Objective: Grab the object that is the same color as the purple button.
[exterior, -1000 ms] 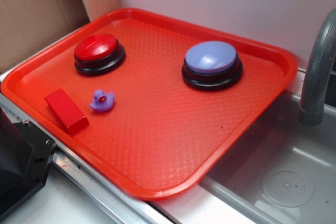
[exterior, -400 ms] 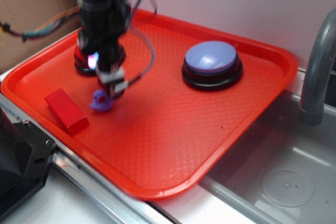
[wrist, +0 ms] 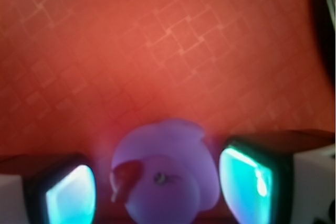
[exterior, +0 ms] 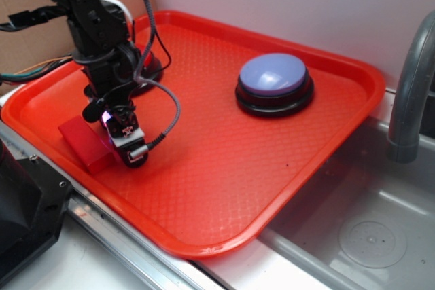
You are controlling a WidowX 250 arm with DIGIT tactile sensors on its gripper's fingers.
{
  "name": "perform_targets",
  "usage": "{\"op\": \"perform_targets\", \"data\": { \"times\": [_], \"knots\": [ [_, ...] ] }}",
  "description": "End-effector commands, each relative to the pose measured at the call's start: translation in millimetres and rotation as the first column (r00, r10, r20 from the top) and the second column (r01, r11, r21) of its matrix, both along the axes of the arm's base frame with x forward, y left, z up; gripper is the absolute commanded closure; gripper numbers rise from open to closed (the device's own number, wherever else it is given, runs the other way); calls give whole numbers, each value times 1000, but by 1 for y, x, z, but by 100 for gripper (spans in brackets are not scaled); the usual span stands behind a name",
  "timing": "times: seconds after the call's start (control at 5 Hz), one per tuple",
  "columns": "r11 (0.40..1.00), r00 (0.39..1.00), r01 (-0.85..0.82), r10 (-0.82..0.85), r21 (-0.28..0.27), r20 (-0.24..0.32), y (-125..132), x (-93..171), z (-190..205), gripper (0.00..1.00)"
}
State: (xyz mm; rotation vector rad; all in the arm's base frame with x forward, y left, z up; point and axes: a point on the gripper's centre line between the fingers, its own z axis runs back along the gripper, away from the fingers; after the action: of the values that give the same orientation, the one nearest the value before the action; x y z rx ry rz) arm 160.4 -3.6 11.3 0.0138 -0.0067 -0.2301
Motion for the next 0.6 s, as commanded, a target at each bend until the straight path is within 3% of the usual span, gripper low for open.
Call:
{"op": "perform_targets", "data": {
  "times": [0.0,0.2,0.4],
  "knots": [
    [1000,999,-15,15,-1,-47,-6,-4,-13,100],
    [1000,999,-15,15,5,-52,-7,6,1,100],
    [999,1000,-25,26,37,-13,-16,29,51,100]
  ]
}}
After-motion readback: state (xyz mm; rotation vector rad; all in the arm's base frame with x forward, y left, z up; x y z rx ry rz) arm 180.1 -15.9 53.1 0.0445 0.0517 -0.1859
